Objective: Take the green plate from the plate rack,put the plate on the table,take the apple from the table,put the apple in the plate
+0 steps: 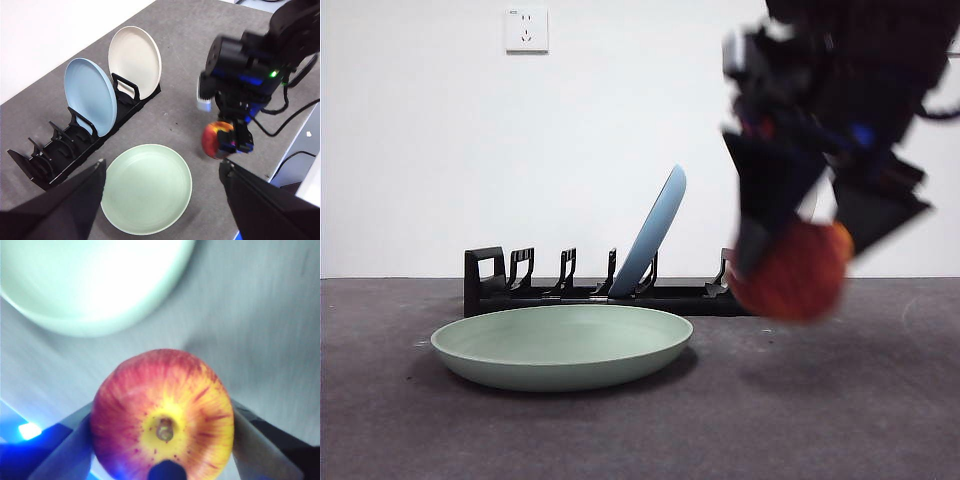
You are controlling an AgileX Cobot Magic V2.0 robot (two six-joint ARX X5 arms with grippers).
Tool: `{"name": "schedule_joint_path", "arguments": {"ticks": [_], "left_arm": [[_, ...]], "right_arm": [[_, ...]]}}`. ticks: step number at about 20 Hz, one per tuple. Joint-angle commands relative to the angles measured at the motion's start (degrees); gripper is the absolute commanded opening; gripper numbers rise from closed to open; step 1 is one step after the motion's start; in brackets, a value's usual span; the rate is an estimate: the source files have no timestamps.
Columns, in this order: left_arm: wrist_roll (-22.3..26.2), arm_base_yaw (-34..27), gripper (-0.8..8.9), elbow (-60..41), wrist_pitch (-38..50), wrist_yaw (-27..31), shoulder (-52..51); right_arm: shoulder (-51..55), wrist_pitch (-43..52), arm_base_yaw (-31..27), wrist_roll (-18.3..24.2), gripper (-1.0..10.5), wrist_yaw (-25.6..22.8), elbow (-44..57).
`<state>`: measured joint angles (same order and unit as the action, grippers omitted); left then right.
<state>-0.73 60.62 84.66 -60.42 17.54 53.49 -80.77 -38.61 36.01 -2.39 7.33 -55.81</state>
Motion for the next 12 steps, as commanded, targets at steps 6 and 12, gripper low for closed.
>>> {"name": "schedule_joint_path", "arguments": {"ticks": [6, 12], "left_arm": [[-0.26, 0.15, 3.82, 0.17, -0.81, 0.07, -0.09], [-0.15, 0.15, 3.82, 0.17, -1.03, 0.00, -0.09]], "right_arm": [[-9.75, 1.05, 4.37, -0.52, -0.2, -1.81, -18.10], [-26.73, -1.38, 5.77, 1.42, -0.2, -1.88, -33.79]]}}
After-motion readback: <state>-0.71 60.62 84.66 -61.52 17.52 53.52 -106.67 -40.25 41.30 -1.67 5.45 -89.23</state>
